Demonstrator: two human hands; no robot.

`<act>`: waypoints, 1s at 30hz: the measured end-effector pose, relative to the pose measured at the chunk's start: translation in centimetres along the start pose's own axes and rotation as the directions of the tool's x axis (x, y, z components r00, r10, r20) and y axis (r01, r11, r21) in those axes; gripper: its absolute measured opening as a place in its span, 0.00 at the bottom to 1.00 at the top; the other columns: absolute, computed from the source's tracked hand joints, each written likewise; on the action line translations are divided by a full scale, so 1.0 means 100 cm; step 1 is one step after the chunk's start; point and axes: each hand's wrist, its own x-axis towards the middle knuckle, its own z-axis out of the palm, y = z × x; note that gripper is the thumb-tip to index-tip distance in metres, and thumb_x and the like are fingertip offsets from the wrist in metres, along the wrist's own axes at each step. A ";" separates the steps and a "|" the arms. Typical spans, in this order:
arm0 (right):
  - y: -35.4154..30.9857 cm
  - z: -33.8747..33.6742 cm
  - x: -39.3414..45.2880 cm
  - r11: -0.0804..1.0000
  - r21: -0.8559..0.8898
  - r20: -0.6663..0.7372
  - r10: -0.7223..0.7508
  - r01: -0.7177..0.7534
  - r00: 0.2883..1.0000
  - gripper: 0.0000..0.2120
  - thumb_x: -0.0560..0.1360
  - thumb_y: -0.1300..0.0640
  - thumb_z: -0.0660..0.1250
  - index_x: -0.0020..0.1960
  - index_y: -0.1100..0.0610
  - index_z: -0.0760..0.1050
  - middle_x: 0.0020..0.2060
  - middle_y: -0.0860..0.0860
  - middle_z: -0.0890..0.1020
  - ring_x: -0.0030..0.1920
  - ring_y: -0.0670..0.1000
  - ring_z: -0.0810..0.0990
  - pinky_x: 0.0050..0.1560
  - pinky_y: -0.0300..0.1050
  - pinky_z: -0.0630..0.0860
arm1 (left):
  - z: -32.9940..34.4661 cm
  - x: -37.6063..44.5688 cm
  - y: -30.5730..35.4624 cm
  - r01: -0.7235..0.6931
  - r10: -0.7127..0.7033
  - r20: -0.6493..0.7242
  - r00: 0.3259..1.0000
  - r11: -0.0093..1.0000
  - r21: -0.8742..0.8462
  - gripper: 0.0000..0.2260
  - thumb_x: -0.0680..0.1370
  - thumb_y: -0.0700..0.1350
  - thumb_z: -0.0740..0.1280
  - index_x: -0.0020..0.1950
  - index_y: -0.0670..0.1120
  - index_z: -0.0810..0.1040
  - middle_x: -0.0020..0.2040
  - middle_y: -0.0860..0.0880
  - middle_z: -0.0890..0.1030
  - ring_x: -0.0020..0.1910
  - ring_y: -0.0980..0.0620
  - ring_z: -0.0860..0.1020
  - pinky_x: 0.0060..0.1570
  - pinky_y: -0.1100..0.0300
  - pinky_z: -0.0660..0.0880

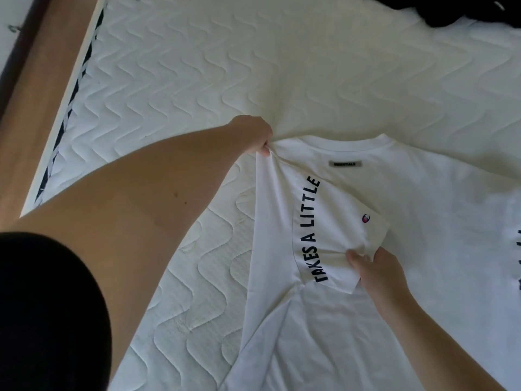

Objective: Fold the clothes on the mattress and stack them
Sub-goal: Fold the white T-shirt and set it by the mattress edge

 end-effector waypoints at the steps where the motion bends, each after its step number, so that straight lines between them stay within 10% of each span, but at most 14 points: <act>1: 0.001 0.001 0.001 1.000 -0.012 -0.016 0.002 -0.002 1.000 0.09 0.75 0.54 0.71 0.54 0.54 0.78 0.45 0.50 0.83 0.47 0.56 0.82 0.53 0.54 0.79 | 0.004 0.001 0.004 0.012 -0.012 -0.018 1.000 1.000 -0.007 0.14 0.79 0.55 0.66 0.55 0.46 0.76 0.49 0.48 0.77 0.49 0.45 0.77 0.43 0.54 0.70; 8: 0.002 0.002 0.000 0.960 -0.275 -0.094 -0.085 0.056 0.992 0.14 0.72 0.44 0.70 0.47 0.54 0.76 0.36 0.48 0.82 0.36 0.51 0.81 0.38 0.46 0.76 | 0.047 -0.019 0.020 0.115 -0.229 -0.212 0.950 0.889 -0.444 0.18 0.79 0.49 0.65 0.65 0.44 0.64 0.48 0.45 0.75 0.43 0.45 0.76 0.38 0.52 0.72; 14: 0.002 -0.002 -0.005 0.918 -0.365 -0.089 -0.201 0.156 0.975 0.20 0.72 0.42 0.72 0.54 0.55 0.72 0.41 0.49 0.80 0.42 0.55 0.79 0.44 0.52 0.78 | 0.102 -0.079 0.038 0.203 -0.413 -0.110 0.904 0.643 -0.738 0.17 0.79 0.54 0.65 0.59 0.44 0.66 0.45 0.48 0.76 0.40 0.47 0.76 0.37 0.54 0.71; 21: 0.013 0.004 -0.028 0.955 -0.284 -0.077 -0.114 0.088 0.990 0.13 0.72 0.50 0.71 0.49 0.57 0.74 0.39 0.50 0.81 0.42 0.55 0.80 0.42 0.47 0.75 | 0.171 -0.179 0.084 0.219 -0.274 0.056 0.960 0.612 -0.760 0.16 0.80 0.59 0.60 0.42 0.48 0.73 0.39 0.47 0.82 0.40 0.47 0.81 0.45 0.49 0.79; 26: 0.016 0.003 -0.043 0.942 -0.336 0.099 0.015 0.019 0.995 0.16 0.74 0.46 0.70 0.34 0.53 0.74 0.36 0.51 0.83 0.30 0.50 0.79 0.36 0.40 0.74 | 0.202 -0.243 0.115 0.249 -0.270 0.124 0.955 0.501 -0.829 0.15 0.77 0.65 0.62 0.43 0.53 0.72 0.39 0.53 0.80 0.39 0.53 0.80 0.40 0.57 0.76; 30: 0.031 0.006 -0.060 0.981 -0.192 0.072 0.052 -0.037 0.996 0.11 0.75 0.50 0.70 0.41 0.57 0.77 0.30 0.47 0.81 0.22 0.43 0.75 0.25 0.34 0.70 | 0.240 -0.303 0.143 0.283 -0.204 0.205 0.957 0.521 -0.805 0.15 0.76 0.65 0.62 0.47 0.54 0.74 0.42 0.56 0.79 0.45 0.54 0.79 0.45 0.57 0.76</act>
